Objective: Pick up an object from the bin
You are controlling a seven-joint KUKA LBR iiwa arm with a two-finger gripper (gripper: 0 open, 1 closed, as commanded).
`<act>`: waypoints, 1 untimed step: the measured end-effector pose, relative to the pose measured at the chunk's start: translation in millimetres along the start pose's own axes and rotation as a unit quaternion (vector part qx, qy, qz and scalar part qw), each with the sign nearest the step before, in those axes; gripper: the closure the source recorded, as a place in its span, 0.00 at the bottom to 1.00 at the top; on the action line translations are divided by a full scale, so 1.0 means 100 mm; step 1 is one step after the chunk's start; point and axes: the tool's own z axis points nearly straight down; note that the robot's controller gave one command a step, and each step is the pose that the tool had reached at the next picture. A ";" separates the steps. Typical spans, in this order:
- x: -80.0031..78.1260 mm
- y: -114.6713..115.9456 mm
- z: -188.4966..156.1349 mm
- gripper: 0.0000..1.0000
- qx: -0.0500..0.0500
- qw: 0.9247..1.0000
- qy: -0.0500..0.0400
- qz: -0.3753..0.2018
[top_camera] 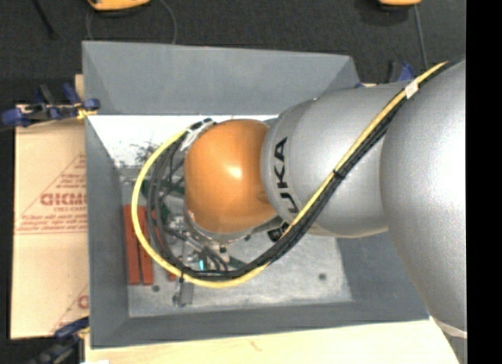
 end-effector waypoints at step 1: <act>-0.29 -0.63 0.98 0.00 0.001 0.997 -0.001 0.083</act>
Offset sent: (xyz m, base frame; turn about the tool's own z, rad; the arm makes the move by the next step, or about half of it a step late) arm 0.0292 -0.0595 -0.0949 0.1608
